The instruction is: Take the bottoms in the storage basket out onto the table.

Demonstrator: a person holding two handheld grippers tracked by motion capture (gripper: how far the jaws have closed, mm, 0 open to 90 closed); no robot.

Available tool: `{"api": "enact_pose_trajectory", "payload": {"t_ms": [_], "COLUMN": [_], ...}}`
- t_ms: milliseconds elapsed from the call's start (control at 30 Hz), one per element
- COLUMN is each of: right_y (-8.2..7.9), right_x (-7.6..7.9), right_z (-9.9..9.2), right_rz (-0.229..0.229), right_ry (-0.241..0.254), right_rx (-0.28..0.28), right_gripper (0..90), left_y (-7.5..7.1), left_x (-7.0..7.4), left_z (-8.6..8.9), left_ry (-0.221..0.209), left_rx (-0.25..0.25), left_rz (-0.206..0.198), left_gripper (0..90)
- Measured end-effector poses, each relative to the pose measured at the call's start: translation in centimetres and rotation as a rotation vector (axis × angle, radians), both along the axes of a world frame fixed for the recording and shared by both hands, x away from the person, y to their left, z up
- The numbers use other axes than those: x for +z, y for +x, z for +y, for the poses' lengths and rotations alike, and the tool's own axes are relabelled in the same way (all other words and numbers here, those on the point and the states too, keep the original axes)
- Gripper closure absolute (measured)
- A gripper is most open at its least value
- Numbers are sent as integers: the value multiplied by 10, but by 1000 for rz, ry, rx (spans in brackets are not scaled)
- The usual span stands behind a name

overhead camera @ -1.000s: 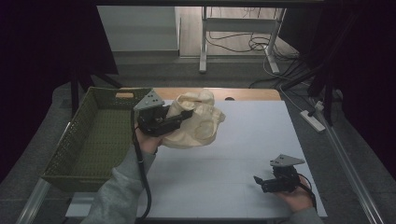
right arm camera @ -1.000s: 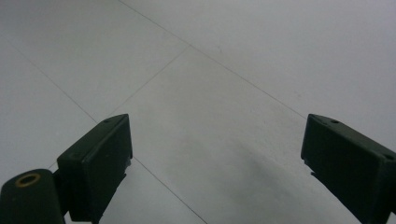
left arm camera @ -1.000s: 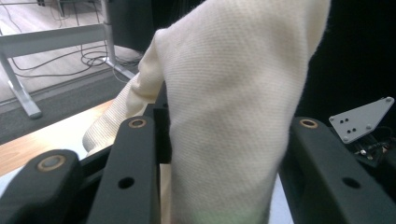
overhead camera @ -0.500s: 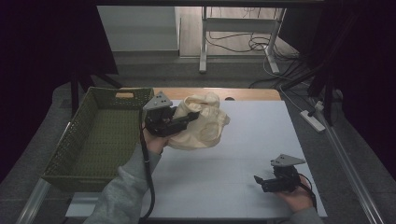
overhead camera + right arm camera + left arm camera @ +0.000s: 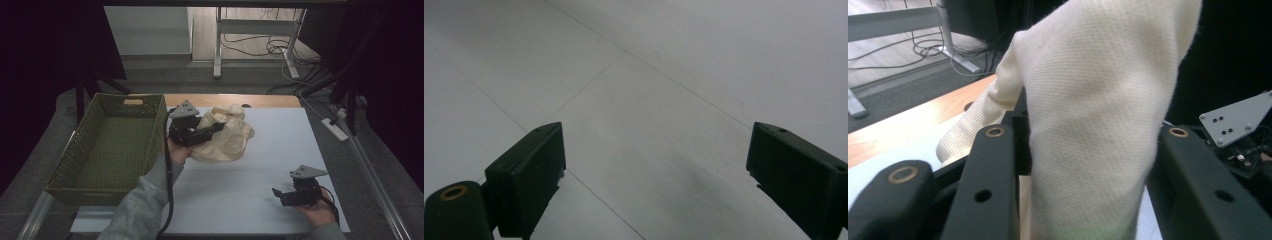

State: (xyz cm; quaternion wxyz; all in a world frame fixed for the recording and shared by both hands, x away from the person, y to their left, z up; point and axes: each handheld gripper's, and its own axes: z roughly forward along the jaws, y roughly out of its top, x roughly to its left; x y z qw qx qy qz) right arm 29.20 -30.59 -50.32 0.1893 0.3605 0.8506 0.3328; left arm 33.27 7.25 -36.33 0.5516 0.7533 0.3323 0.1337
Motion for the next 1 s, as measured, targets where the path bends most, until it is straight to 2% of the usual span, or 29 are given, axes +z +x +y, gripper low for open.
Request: {"api": "enact_pose_trajectory", "payload": {"t_ms": [400,767,1000], "right_y": [0,0,0], "right_x": [0,0,0], "right_z": [-1,0,0], "right_rz": [-2,0,0], "right_ry": [2,0,-1], "right_rx": [0,0,0], "right_gripper": [91,91,91], "left_y": [13,28,37], "left_x": [-25,-56,-77], "left_z": [-18,-27,-34], "left_ry": [37,59,92], "left_rx": [-5,1,1], "left_rz": [42,123,173], "left_gripper": [603,602,600]}}
